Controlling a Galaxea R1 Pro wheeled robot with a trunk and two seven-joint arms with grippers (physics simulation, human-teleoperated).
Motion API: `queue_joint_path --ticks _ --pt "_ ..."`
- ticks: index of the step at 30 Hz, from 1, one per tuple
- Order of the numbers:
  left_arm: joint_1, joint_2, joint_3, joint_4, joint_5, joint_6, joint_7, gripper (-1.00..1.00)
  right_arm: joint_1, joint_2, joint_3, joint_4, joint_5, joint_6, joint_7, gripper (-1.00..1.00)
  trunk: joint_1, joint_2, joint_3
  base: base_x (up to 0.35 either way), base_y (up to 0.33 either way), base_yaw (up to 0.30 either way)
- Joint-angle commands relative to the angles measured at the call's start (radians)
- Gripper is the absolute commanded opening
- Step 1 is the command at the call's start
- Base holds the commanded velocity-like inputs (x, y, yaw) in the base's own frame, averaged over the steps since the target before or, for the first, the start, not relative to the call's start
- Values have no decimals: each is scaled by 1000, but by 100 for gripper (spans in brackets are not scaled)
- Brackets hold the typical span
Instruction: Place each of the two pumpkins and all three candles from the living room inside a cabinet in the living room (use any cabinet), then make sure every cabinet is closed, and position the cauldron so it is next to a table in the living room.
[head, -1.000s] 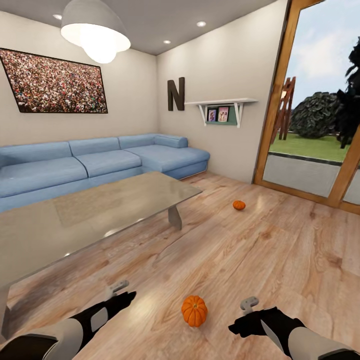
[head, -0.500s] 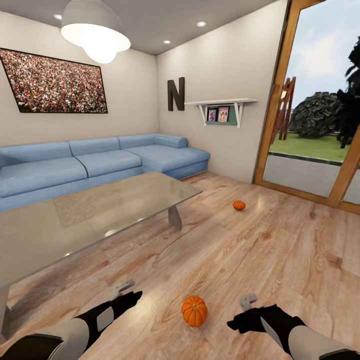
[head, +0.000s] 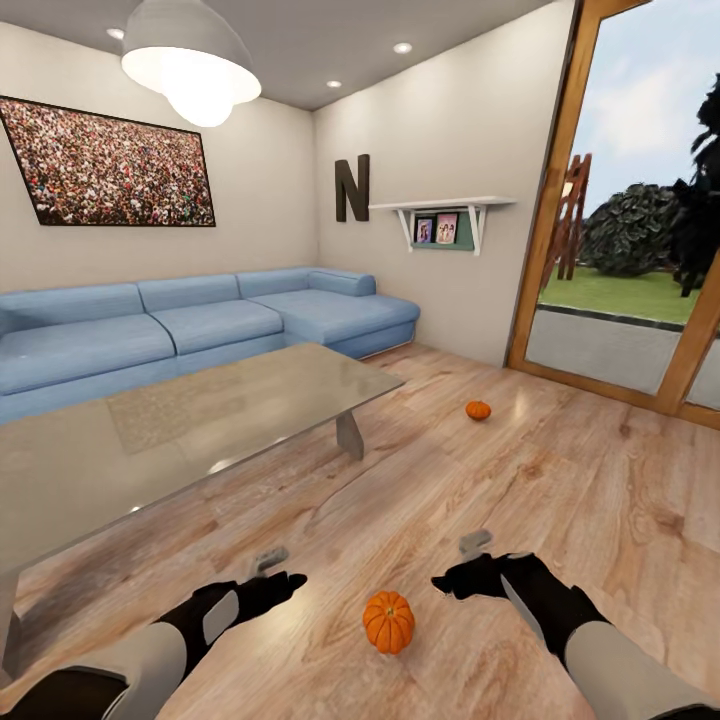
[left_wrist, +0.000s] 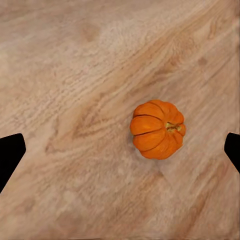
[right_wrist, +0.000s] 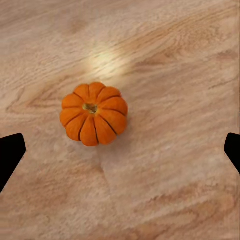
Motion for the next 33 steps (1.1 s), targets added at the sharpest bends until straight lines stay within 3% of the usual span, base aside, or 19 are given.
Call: queue_joint_path --ticks 1,3,4,6,10,11,17,21,22,28,33 --pt "0 -1 -16 -6 8 15 -22 100 0 0 3 -49 1 52 4 100 0 0 -1 0 0 0" --pt "0 -1 -26 -11 6 28 -72 100 0 0 3 -118 1 133 6 100 0 0 -1 0 0 0" --pt "0 -1 -33 -14 4 36 -136 100 0 0 3 -180 1 210 6 100 0 0 -1 0 0 0" --pt "0 -1 -36 -15 2 43 -188 100 0 0 3 -236 1 272 7 100 0 0 -1 0 0 0" --pt "0 -1 -38 -16 1 69 -225 100 0 1 5 -321 1 339 7 100 0 0 -1 0 0 0" --pt "0 -1 -39 -16 0 93 -234 100 5 1 6 -384 1 385 7 100 0 0 -1 0 0 0" --pt "-1 -5 -41 -16 -13 122 -237 100 48 0 6 -555 2 501 19 100 0 0 -1 0 0 0" --pt "-1 -30 -42 -15 -81 129 -235 100 73 -3 5 -678 2 566 42 100 0 0 -1 0 0 0" --pt "-1 -41 -41 -15 -124 132 -230 100 78 -4 4 -717 2 592 51 100 0 0 -2 0 0 0" --pt "-2 -67 -39 -17 -253 183 -213 100 85 -7 0 -788 3 659 73 100 0 0 -8 0 0 0" --pt "-2 -73 -38 -16 -289 222 -213 100 88 -12 -1 -805 3 676 79 100 0 0 -16 0 0 0"
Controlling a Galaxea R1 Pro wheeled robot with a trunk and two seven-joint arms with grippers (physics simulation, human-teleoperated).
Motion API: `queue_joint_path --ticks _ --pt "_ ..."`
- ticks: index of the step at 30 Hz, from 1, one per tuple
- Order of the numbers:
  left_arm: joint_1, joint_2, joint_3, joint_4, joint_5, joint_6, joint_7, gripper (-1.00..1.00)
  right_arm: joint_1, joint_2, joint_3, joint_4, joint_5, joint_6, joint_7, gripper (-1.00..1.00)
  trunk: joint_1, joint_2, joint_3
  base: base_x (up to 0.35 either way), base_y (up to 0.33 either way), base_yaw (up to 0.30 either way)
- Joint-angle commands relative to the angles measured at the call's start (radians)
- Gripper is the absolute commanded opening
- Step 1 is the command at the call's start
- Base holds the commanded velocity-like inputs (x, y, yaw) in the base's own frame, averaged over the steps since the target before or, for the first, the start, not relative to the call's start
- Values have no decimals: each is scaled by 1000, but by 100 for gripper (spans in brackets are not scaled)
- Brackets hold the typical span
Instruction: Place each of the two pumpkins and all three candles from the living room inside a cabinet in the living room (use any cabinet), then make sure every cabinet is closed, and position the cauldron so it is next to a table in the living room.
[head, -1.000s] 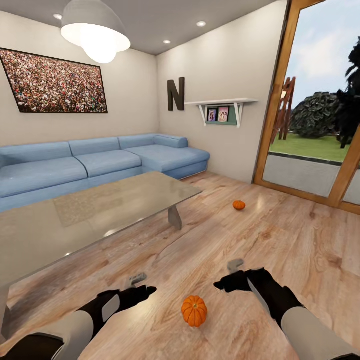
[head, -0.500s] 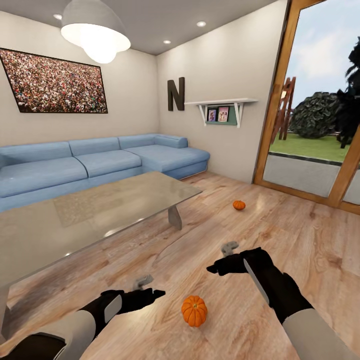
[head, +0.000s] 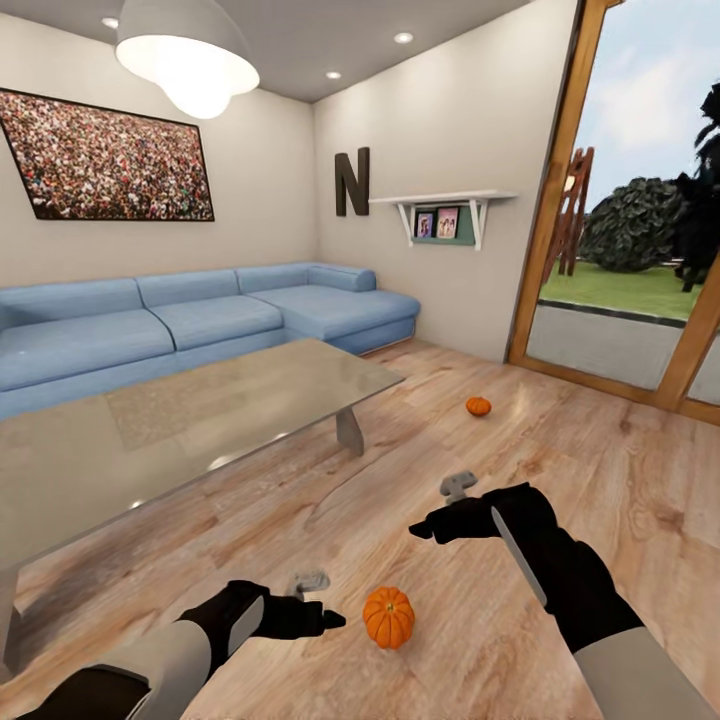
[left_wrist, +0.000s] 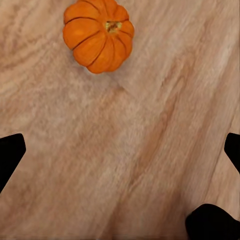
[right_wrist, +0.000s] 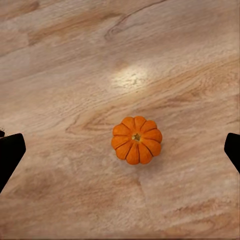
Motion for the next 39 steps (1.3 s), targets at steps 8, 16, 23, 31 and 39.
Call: queue_joint_path --ticks 8,16,23,31,39 --pt "0 1 -5 4 1 13 -18 100 30 -11 9 -8 1 7 11 100 0 0 -14 0 0 0" --pt "0 2 -6 10 1 -33 -87 100 69 -11 10 -8 1 3 11 100 0 0 -26 0 0 0" --pt "0 2 -6 11 1 -44 -99 100 81 -11 11 -9 1 -1 11 100 0 0 -37 22 0 0" --pt "0 2 -4 11 2 -44 -101 100 82 -11 11 -9 1 -2 13 100 0 0 -50 255 0 0" --pt "0 1 -1 11 14 -45 -154 100 83 -11 9 -9 1 -4 19 100 0 0 -63 326 71 0"
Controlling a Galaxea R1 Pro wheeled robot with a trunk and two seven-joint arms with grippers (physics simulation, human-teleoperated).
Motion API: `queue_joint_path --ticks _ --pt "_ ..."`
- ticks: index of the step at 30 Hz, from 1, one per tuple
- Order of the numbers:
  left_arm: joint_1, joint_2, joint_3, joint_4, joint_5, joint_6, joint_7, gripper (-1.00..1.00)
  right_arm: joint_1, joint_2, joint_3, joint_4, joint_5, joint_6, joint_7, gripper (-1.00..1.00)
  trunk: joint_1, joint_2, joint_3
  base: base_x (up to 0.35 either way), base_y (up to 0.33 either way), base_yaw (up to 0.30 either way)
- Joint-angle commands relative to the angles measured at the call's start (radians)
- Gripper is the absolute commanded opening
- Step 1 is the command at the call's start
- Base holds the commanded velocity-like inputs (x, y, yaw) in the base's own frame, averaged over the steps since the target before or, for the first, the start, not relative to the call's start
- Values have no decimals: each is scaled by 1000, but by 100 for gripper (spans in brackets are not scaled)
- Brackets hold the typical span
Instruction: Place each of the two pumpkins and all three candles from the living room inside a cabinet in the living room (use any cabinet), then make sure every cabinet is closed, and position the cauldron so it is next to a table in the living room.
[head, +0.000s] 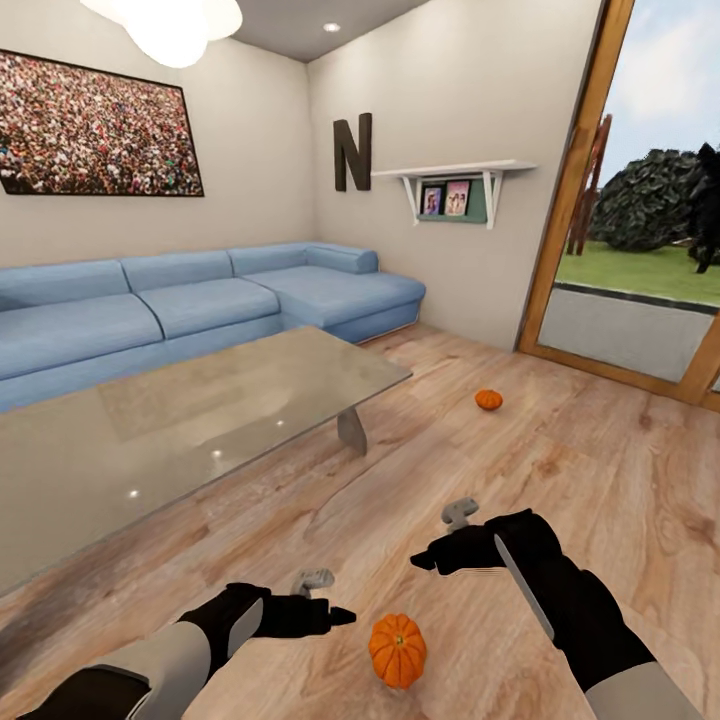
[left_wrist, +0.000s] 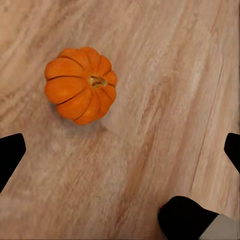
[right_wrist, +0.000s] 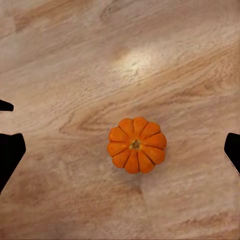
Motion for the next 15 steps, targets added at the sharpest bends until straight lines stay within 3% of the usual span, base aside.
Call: queue_joint_path --ticks 1,4,5,6,9,15 --pt "0 0 -6 -1 16 8 -2 100 -1 -1 2 -1 1 4 2 100 0 0 -3 269 66 0" --pt "0 -1 -6 0 46 8 -5 100 -1 -1 2 -1 1 4 2 100 0 0 -7 147 36 0" --pt "0 -2 -6 2 80 8 -2 100 -1 -1 2 -1 1 5 2 100 0 0 -9 29 7 0" --pt "0 -3 -6 3 90 8 -1 100 0 -1 3 -1 1 5 2 100 0 0 -11 19 5 0" --pt "0 -11 -6 7 102 8 1 100 1 -1 3 -1 1 5 2 100 0 0 -15 11 -86 0" --pt "0 -18 -5 31 113 8 3 100 3 -1 3 0 1 5 2 100 0 0 -25 2 -253 0"
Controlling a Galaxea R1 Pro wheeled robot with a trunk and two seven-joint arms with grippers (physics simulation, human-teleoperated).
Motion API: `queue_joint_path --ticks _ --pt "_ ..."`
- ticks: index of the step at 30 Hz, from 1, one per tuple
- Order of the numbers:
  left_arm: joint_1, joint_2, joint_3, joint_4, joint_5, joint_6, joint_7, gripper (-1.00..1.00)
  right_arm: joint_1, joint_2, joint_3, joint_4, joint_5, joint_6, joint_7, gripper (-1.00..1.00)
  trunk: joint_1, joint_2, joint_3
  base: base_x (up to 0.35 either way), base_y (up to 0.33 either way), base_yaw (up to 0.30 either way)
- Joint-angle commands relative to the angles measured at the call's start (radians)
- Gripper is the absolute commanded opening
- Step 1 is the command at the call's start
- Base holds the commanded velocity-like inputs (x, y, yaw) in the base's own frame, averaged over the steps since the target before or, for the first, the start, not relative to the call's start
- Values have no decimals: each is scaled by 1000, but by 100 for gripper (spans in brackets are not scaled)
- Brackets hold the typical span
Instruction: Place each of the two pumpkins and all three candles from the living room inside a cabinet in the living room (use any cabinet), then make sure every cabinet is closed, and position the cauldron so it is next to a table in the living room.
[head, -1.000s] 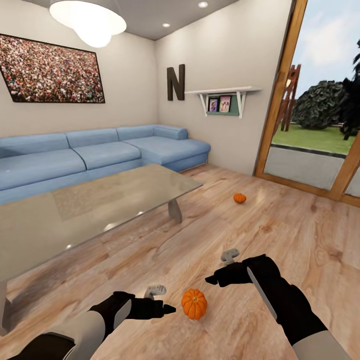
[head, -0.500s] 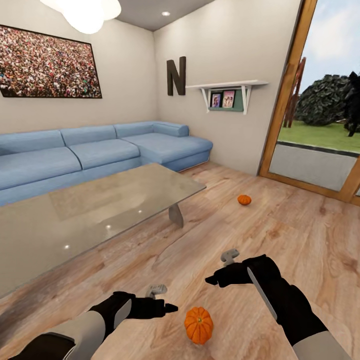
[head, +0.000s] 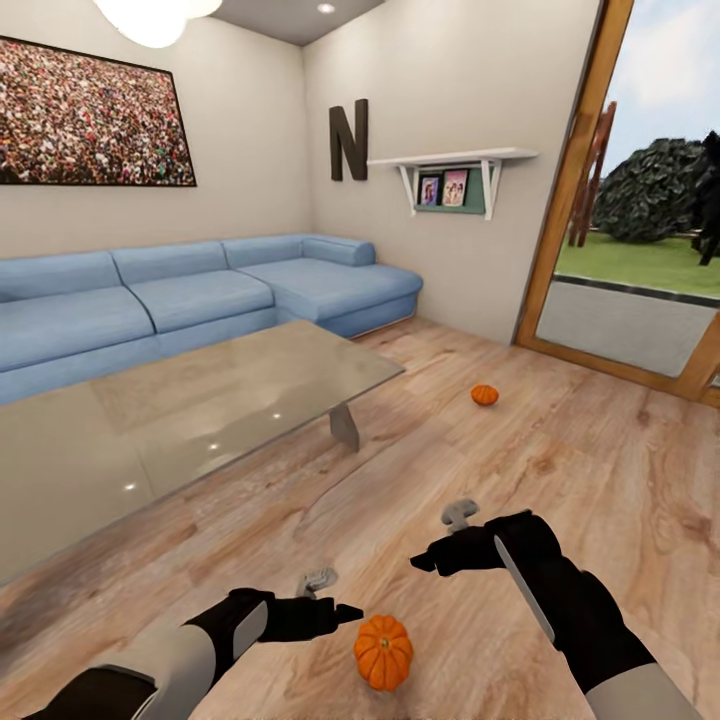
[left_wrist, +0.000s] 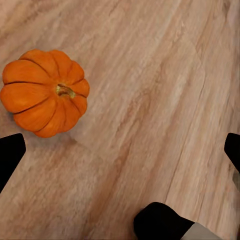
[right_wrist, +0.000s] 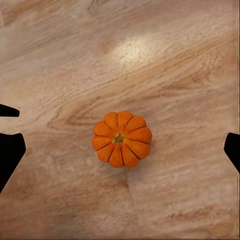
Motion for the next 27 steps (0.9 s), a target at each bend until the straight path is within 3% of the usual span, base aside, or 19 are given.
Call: queue_joint_path --ticks 1,6,16,24,27 --pt "-1 0 -6 1 12 8 -1 100 0 -1 1 -1 1 3 2 100 0 0 -3 0 -259 0" --pt "-1 0 5 2 43 8 -1 100 0 -1 1 -1 1 3 2 100 0 0 -10 0 -52 27" --pt "-1 4 6 -5 47 15 0 100 4 -1 -3 -5 2 1 2 100 0 0 -26 0 -4 59" --pt "-1 14 8 -10 46 22 4 100 4 2 -3 -69 1 8 2 100 0 0 -39 0 0 61" --pt "-1 15 19 -11 50 61 49 100 4 1 -7 -96 1 9 2 100 0 0 -44 0 0 61"
